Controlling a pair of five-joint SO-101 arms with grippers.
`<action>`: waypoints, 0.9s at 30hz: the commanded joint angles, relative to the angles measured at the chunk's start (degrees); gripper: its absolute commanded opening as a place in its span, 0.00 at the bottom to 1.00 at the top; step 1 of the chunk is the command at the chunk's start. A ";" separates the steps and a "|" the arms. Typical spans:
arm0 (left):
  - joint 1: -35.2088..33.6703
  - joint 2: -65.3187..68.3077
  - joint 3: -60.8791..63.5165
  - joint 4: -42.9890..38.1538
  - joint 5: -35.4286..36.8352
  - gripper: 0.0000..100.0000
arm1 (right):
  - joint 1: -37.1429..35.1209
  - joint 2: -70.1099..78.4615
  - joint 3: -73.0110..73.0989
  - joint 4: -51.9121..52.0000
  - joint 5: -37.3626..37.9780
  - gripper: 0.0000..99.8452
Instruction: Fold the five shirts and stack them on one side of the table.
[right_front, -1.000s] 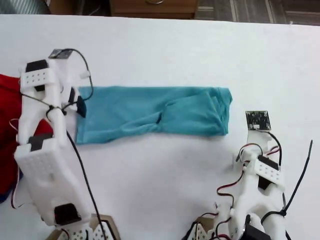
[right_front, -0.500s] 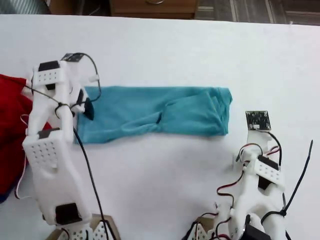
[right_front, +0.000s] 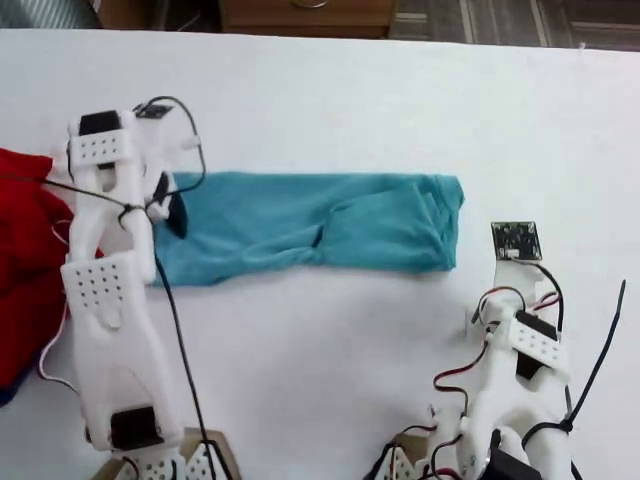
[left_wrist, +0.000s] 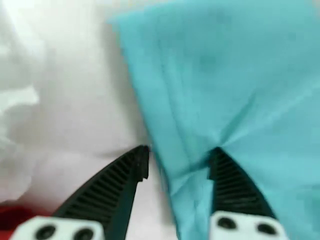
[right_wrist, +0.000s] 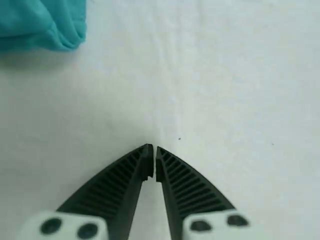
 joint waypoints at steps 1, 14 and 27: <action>-3.25 3.52 -7.25 0.97 -0.53 0.04 | 0.40 -1.98 -0.26 -0.92 -0.18 0.02; -7.65 -2.11 -7.52 2.11 -0.97 0.03 | 0.40 -1.89 -0.26 -1.27 -0.18 0.02; 18.11 -39.21 22.55 1.85 4.31 0.03 | 0.40 -1.89 -0.26 -1.27 -0.18 0.02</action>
